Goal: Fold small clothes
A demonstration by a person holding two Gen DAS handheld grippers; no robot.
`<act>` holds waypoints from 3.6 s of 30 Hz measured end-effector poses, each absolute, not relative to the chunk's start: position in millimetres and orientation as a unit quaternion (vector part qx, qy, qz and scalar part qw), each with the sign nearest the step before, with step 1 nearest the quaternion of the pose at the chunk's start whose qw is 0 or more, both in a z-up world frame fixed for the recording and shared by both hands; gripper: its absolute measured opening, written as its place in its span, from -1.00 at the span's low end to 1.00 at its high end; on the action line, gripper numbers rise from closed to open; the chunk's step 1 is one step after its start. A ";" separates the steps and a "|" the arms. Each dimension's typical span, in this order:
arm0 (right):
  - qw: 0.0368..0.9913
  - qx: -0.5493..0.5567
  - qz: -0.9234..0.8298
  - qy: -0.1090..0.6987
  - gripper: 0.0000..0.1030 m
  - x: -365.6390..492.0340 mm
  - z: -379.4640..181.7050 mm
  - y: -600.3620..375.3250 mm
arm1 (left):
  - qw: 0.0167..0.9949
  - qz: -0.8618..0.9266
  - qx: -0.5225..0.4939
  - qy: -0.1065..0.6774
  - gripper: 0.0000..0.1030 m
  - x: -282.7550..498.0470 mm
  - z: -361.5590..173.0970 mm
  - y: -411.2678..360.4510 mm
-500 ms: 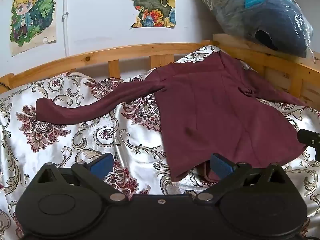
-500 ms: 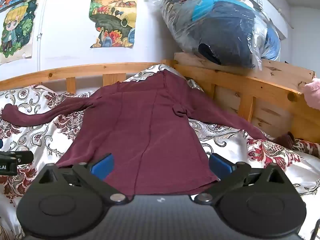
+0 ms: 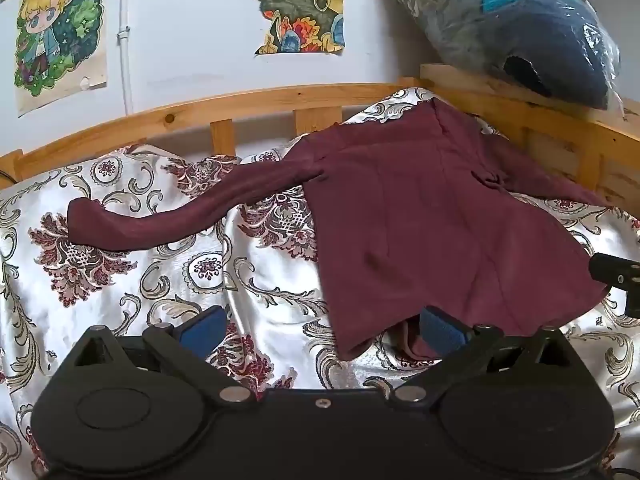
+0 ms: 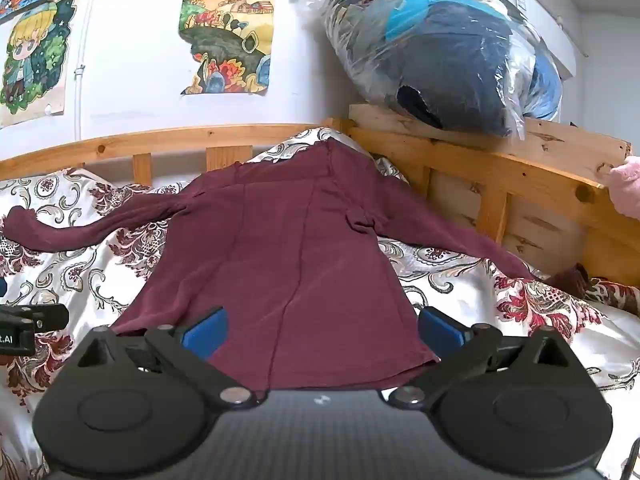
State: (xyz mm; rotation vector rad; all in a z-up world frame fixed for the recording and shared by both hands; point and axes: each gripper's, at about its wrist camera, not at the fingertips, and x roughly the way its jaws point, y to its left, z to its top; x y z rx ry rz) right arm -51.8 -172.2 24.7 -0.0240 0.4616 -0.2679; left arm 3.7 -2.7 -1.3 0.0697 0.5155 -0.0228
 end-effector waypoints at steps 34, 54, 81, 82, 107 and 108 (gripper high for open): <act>0.965 -0.010 -0.131 0.229 1.00 -50.6 25.9 -169.7 | 0.965 -0.012 0.037 0.259 0.99 -0.4 -3.4 -4.8; 0.965 -0.009 -0.130 0.228 1.00 -50.9 26.2 -168.8 | 0.964 -0.013 0.038 0.263 0.99 -0.9 -4.0 -1.9; 0.966 0.005 -0.129 0.226 1.00 -50.6 27.8 -168.1 | 0.953 -0.005 0.060 0.297 0.99 8.1 -9.9 -9.6; 0.965 0.007 -0.127 0.230 1.00 -49.6 27.2 -169.1 | 0.952 -0.004 0.062 0.299 0.99 8.9 -10.5 -10.0; 0.940 0.071 -0.179 0.281 1.00 17.3 28.2 -226.8 | 0.945 -0.022 0.125 0.302 0.99 91.6 61.9 -63.4; 0.942 0.078 -0.178 0.274 1.00 23.2 30.6 -231.0 | 0.945 -0.024 0.126 0.301 0.99 99.5 68.4 -67.2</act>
